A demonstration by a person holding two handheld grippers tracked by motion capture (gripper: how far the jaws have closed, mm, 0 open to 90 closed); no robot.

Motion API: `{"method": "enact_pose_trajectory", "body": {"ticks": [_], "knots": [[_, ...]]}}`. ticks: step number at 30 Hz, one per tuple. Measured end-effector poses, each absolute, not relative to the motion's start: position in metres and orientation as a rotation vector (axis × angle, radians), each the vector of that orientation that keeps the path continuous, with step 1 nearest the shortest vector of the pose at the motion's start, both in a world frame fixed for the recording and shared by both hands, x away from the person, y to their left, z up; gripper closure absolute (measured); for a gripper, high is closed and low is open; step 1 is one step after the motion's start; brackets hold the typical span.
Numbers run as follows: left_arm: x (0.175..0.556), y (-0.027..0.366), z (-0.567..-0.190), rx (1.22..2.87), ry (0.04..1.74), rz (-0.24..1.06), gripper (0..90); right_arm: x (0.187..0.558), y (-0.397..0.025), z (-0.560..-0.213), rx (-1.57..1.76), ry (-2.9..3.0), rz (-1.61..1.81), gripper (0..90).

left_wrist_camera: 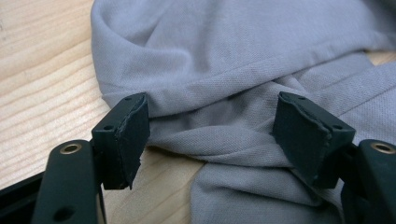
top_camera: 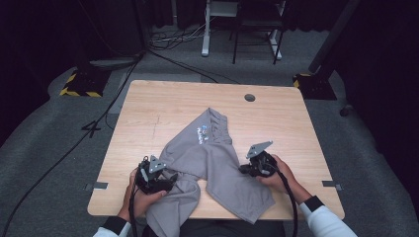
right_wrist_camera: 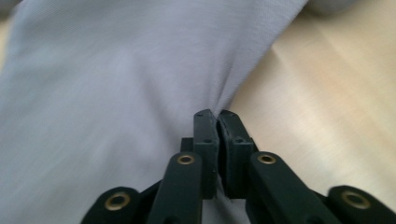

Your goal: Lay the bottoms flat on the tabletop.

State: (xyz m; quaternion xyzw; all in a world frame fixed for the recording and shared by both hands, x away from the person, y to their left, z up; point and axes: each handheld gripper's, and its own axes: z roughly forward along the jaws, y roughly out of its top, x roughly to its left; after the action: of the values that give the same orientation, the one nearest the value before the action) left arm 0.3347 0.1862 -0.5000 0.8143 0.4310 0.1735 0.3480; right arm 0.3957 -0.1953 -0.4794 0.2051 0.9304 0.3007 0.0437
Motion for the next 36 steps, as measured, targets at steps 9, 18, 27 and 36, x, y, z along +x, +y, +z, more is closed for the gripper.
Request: {"method": "enact_pose_trajectory", "body": {"ticks": [9,18,27,36], "knots": [[0.332,0.188,-0.500,2.095,1.158,0.474,29.3,0.341,-0.237,-0.472,0.456,3.138,0.795,81.2],[0.331,0.182,-0.501,2.113,1.103,0.457,29.4,0.366,-0.212,-0.452,0.588,2.836,0.954,49.2],[0.331,0.165,-0.502,2.144,1.013,0.439,29.4,0.412,-0.152,-0.475,0.708,2.716,1.022,53.4],[0.332,0.164,-0.502,2.147,1.038,0.456,29.9,0.404,-0.168,-0.479,0.675,2.749,0.897,89.9]]}}
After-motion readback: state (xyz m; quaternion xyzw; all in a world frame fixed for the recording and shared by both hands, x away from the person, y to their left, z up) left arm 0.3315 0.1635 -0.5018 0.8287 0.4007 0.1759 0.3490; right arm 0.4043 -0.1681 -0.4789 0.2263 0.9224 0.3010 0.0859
